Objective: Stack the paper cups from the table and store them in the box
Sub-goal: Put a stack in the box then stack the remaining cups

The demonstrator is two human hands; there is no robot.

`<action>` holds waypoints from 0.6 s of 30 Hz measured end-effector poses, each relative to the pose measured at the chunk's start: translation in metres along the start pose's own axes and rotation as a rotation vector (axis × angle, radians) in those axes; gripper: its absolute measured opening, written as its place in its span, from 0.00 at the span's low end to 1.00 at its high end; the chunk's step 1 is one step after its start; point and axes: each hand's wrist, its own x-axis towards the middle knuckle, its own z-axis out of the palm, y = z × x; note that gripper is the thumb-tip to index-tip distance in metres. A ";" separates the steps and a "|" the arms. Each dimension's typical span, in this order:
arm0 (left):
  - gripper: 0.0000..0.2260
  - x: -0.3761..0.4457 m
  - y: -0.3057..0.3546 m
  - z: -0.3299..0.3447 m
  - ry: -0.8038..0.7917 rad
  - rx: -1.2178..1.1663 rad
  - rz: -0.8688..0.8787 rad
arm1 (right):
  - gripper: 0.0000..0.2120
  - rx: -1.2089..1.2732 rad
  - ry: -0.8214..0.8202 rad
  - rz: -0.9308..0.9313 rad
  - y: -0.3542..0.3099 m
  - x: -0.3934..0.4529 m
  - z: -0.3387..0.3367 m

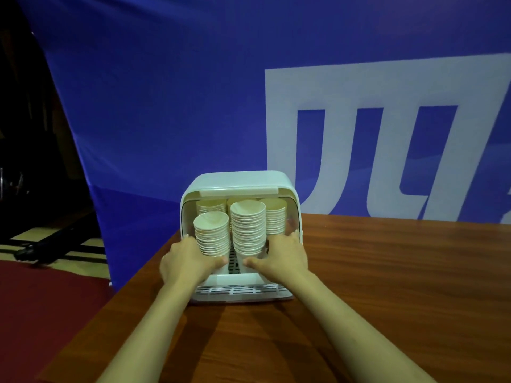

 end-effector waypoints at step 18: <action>0.35 0.005 0.000 -0.022 0.077 0.043 0.044 | 0.34 0.133 0.041 -0.120 -0.001 -0.004 -0.013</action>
